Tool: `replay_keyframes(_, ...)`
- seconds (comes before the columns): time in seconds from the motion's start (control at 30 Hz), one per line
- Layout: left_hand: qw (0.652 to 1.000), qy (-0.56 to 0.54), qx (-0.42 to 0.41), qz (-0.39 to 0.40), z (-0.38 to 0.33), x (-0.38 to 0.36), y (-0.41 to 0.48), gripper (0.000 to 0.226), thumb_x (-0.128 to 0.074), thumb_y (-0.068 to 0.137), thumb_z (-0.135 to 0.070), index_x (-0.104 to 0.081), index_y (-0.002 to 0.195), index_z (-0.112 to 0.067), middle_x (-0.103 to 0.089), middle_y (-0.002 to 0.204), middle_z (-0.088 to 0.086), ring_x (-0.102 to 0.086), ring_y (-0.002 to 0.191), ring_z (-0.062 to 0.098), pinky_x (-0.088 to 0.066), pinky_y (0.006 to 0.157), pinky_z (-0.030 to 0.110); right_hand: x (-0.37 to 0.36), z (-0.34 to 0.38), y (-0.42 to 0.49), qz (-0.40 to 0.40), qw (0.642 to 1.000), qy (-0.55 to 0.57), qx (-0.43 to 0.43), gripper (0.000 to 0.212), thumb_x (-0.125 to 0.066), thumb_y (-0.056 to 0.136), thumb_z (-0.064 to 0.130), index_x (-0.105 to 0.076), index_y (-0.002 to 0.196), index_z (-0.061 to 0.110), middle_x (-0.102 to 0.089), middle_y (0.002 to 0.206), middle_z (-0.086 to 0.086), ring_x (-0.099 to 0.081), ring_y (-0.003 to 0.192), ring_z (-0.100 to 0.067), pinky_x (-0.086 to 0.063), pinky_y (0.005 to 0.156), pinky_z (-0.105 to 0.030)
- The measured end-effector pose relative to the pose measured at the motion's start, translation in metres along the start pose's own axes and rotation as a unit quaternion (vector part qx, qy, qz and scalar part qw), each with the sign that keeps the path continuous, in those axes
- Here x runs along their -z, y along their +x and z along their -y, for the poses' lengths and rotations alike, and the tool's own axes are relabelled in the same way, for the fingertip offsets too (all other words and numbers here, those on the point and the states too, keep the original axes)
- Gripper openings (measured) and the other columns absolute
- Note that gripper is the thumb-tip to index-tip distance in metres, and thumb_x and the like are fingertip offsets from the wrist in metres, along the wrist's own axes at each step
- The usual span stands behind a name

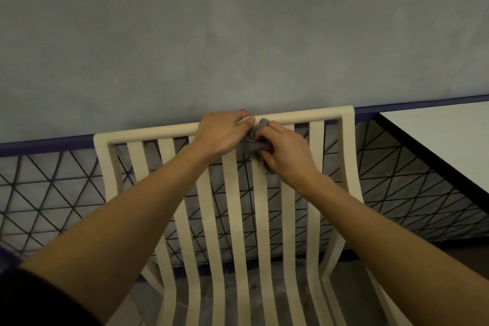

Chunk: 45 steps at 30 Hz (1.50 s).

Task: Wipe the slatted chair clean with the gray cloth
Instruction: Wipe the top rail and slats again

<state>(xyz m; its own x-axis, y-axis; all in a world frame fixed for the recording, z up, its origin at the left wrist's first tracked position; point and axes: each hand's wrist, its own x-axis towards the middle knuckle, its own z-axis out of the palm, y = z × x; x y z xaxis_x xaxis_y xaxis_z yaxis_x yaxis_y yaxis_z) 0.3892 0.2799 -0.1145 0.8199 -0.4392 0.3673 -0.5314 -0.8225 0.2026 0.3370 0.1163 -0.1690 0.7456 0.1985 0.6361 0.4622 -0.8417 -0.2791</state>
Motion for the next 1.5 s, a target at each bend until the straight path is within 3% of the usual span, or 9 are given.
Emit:
replay_keyframes(0.2,1.000,-0.002,-0.007,-0.015,0.001,-0.003,0.002,0.032,-0.033,0.100,-0.050,-0.060,0.106,-0.034,-0.064,0.080,-0.006,-0.058,0.080,0.019,-0.041,0.086,0.039,-0.031,0.003,-0.036,0.052,0.998,0.016,-0.039,0.024,-0.066,0.084,0.011,-0.057,0.106,0.013,-0.056,0.108,-0.006,-0.060,0.085,-0.032,-0.052,0.064,-0.045)
replay_keyframes(0.4,1.000,0.014,-0.006,-0.018,0.001,-0.005,0.002,0.034,-0.030,0.100,-0.052,-0.058,0.102,-0.032,-0.061,0.075,-0.008,-0.057,0.077,0.018,-0.037,0.092,0.041,-0.047,0.007,-0.073,0.151,0.985,0.013,-0.078,0.020,-0.061,0.088,0.009,-0.052,0.106,0.014,-0.054,0.108,-0.006,-0.060,0.090,-0.031,-0.052,0.071,-0.045)
replay_keyframes(0.67,1.000,0.013,0.001,-0.020,0.002,-0.007,0.005,0.043,-0.025,0.095,-0.054,-0.060,0.103,-0.032,-0.067,0.087,-0.006,-0.059,0.087,0.019,-0.033,0.092,0.042,0.003,0.014,0.013,0.020,0.998,0.032,-0.057,0.021,-0.065,0.087,0.014,-0.051,0.100,0.022,-0.060,0.099,-0.001,-0.059,0.084,-0.022,-0.054,0.073,-0.043)
replay_keyframes(0.8,0.999,0.014,0.003,-0.033,0.003,-0.009,0.006,0.037,-0.028,0.099,-0.050,-0.059,0.106,-0.033,-0.066,0.086,-0.006,-0.058,0.086,0.019,-0.031,0.089,0.040,-0.011,0.015,0.001,0.040,0.997,0.008,-0.058,0.025,-0.064,0.087,0.013,-0.050,0.108,0.017,-0.057,0.101,-0.006,-0.058,0.083,-0.029,-0.052,0.068,-0.045)
replay_keyframes(1.03,0.998,0.035,-0.008,-0.057,0.003,-0.012,0.003,0.036,-0.031,0.098,-0.053,-0.059,0.105,-0.031,-0.061,0.079,-0.008,-0.056,0.080,0.019,-0.032,0.089,0.040,-0.060,0.015,-0.050,0.067,0.996,0.012,-0.062,0.022,-0.062,0.086,0.009,-0.052,0.106,0.011,-0.054,0.104,-0.010,-0.059,0.076,-0.035,-0.050,0.059,-0.045)
replay_keyframes(1.23,0.992,0.062,-0.027,-0.106,0.004,-0.020,0.000,0.042,-0.034,0.094,-0.062,-0.058,0.097,-0.029,-0.059,0.077,-0.007,-0.053,0.075,0.019,-0.033,0.084,0.040,-0.080,0.010,-0.087,0.109,0.992,0.031,-0.062,0.021,-0.063,0.085,0.003,-0.052,0.102,0.009,-0.052,0.102,-0.009,-0.058,0.073,-0.034,-0.051,0.056,-0.048)
replay_keyframes(1.5,0.985,0.084,-0.028,-0.150,0.004,-0.028,0.000,0.047,-0.031,0.093,-0.065,-0.059,0.095,-0.028,-0.059,0.077,-0.007,-0.053,0.075,0.019,-0.033,0.083,0.039,-0.117,0.004,-0.145,0.160,0.985,0.022,-0.062,0.025,-0.066,0.081,-0.002,-0.053,0.098,0.011,-0.053,0.096,-0.007,-0.058,0.069,-0.027,-0.052,0.050,-0.043)
